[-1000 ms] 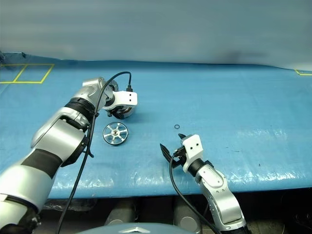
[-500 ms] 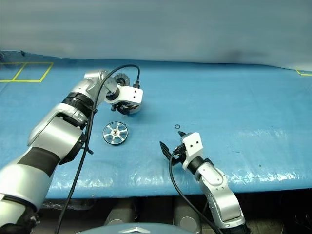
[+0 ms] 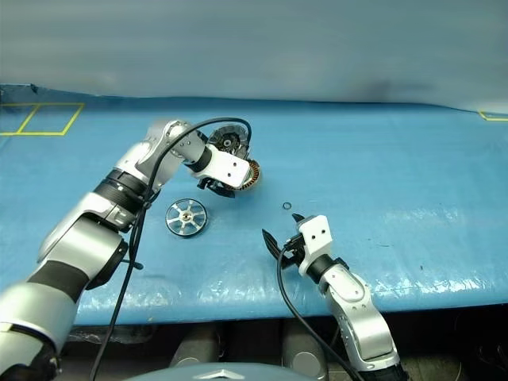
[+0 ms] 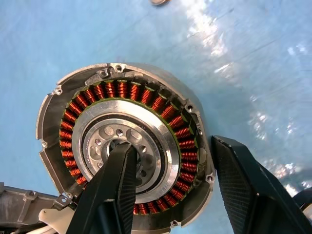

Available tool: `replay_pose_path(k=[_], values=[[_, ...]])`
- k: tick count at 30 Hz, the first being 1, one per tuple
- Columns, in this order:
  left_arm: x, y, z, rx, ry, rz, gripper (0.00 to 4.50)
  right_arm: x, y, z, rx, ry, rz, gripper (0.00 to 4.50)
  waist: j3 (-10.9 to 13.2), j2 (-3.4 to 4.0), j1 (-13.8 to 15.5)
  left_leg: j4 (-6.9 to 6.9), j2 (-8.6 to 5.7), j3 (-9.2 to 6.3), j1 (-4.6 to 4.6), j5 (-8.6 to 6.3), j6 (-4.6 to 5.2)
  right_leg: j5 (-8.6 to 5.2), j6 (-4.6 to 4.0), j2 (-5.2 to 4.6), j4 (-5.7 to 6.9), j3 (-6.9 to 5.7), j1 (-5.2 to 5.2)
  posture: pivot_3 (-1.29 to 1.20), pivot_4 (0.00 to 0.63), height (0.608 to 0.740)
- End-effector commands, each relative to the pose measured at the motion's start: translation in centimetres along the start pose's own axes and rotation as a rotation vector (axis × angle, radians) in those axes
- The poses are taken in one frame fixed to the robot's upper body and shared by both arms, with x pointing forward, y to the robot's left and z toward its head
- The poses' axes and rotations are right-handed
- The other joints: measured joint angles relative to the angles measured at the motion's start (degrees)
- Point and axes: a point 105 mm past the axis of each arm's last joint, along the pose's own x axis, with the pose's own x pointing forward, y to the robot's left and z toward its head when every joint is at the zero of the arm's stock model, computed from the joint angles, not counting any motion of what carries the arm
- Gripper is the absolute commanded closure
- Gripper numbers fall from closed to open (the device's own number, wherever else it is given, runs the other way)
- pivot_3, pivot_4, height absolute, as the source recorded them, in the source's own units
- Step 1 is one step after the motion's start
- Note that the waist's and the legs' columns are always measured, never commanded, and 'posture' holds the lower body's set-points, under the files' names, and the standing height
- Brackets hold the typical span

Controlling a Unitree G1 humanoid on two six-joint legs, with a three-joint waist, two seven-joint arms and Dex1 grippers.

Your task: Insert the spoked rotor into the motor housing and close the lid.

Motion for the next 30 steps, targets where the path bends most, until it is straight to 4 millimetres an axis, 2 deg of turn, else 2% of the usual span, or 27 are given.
replay_pose_path(k=[1, 8, 15, 26, 30], values=[[-2.1, 0.4, 2.1, 0.078, -0.065, 0.067, 2.43, -0.1, -0.3, 0.7, -0.006, -0.027, -0.011, 0.0, 0.0, 0.0, 0.03, 0.0, 0.0, 0.0, 0.01, 0.0, 0.0, 0.0, 0.0, 0.0, 0.01, 0.01, 0.01, 0.0, 0.15, 0.74], [-2.5, -1.7, 3.9, 0.176, -0.112, 0.015, 2.43, 0.0, -0.5, 0.4, -0.003, -0.022, -0.014, 0.0, 0.0, 0.01, 0.31, 0.03, -0.01, -0.01, 0.02, 0.0, 0.0, -0.02, -0.03, 0.0, 0.0, 0.0, 0.04, 0.0, 0.15, 0.74], [-2.3, -3.6, 4.8, 0.242, -0.124, -0.06, 2.43, -0.2, -0.5, 0.0, 0.011, -0.015, -0.03, 0.0, -0.01, 0.02, 0.18, 0.02, 0.0, 0.01, 0.08, 0.0, 0.0, -0.15, -0.26, 0.0, 0.02, 0.01, 0.07, 0.0, 0.15, 0.74], [0.8, -7.1, 5.5, 0.294, -0.147, -0.199, 2.43, -1.7, -1.3, 0.1, 0.009, -0.041, -0.053, 0.0, -0.01, 0.02, 0.27, 0.04, 0.0, 0.02, 0.11, 0.0, 0.01, -0.21, -0.35, 0.0, 0.05, 0.02, 0.11, 0.0, 0.15, 0.74], [1.3, -7.4, 5.4, 0.304, -0.134, -0.218, 2.43, -2.2, -1.1, -0.1, 0.007, -0.046, -0.046, 0.0, -0.01, 0.02, 0.29, 0.05, 0.0, 0.02, 0.11, 0.0, 0.01, -0.22, -0.36, 0.0, 0.04, 0.02, 0.11, 0.0, 0.15, 0.74]])
